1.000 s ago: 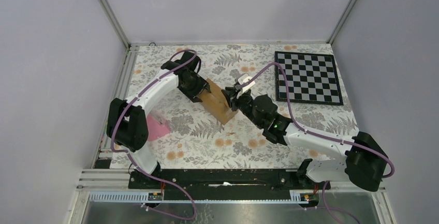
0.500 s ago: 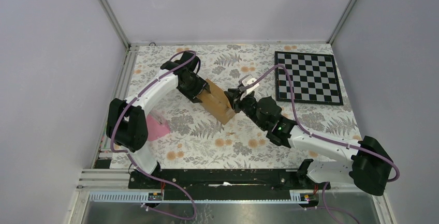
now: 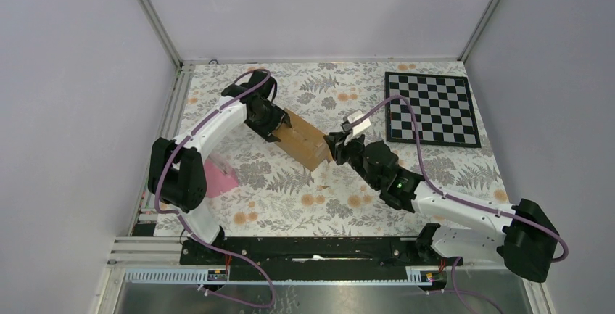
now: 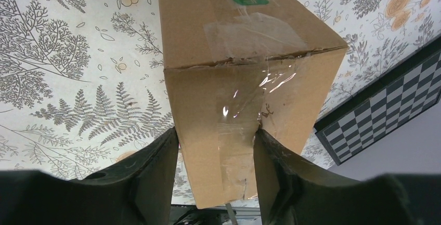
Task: Unpack the express box
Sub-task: Cut the express box at the center of the board.
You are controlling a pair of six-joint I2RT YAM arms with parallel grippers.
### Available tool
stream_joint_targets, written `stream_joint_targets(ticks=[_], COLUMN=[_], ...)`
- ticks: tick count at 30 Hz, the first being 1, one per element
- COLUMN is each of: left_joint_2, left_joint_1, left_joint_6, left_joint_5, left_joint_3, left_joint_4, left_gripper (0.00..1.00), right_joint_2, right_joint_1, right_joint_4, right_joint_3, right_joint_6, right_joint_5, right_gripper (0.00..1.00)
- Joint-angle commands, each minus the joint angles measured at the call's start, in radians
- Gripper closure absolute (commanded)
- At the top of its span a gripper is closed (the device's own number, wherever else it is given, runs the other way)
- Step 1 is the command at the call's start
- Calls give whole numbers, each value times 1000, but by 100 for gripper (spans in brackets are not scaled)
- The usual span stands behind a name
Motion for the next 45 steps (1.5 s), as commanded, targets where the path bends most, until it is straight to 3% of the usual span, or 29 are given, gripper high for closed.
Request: stream_joint_targets(ticks=[1, 4, 8, 12, 20, 26, 41, 45], left_joint_2=[4, 5, -9, -22, -28, -45, -29, -20], left_joint_1=[-8, -19, -29, -38, -76, -102, -123, -123], left_joint_6=[82, 137, 159, 160, 220, 264, 267, 249], left_joint_5=[-25, -23, -14, -2, -47, -59, -26, -25], left_joint_3=[44, 79, 67, 48, 93, 80, 89, 88], left_joint_4=[-33, -46, -37, -17, -36, -35, -10, 26], left_gripper=[95, 82, 74, 64, 21, 3, 1, 1], right_joint_2=[-16, -16, -31, -29, -66, -15, 326, 308], right_joint_1=[-17, -106, -257, -283, -282, -296, -367, -403], right_joint_4=[-44, -66, -67, -14, -132, -118, -20, -23], right_joint_3=[62, 62, 22, -43, -60, -36, 282, 250], right_joint_6=[131, 299, 608, 792, 802, 776, 604, 643], right_joint_5=[124, 81, -16, -60, -30, -96, -277, -279], right_gripper=[100, 100, 100, 100, 100, 100, 100, 100])
